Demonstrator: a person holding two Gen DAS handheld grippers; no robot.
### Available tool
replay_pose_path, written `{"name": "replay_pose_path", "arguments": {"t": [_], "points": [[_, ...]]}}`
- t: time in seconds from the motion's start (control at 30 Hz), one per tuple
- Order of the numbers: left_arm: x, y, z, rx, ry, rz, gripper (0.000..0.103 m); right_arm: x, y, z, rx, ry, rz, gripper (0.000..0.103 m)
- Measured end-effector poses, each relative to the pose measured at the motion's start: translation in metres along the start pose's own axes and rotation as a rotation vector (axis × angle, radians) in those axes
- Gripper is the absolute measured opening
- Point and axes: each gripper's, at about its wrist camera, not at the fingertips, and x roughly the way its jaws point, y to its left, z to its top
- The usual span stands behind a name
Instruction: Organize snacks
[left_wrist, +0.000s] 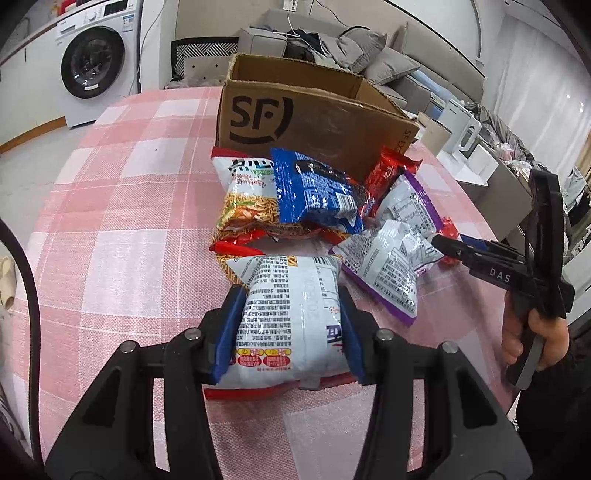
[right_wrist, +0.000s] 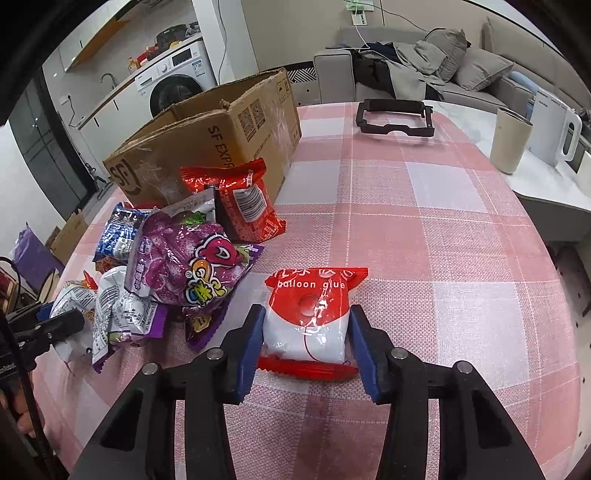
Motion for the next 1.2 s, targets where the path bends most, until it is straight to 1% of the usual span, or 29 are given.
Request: {"name": "replay_pose_path", "arguments": {"t": [0.13, 0.27, 0.63, 0.93, 1.2], "points": [[-0.007, 0.001, 0.003, 0.000, -0.030, 0.016, 0.046, -0.008, 0.000, 0.000, 0.008, -0.021, 0.015, 0.046], [-0.014, 0.002, 0.008, 0.001, -0.058, 0.033, 0.046, -0.017, -0.001, 0.002, 0.025, -0.041, 0.049, 0.046], [-0.038, 0.003, 0.025, 0.001, -0.134, 0.054, 0.046, -0.050, 0.013, 0.012, 0.000, -0.125, 0.107, 0.046], [-0.055, -0.001, 0.045, 0.013, -0.198, 0.065, 0.046, -0.073, 0.023, 0.026, -0.017, -0.191, 0.142, 0.046], [-0.062, -0.008, 0.065, 0.037, -0.239, 0.072, 0.046, -0.083, 0.031, 0.043, -0.037, -0.230, 0.170, 0.046]]}}
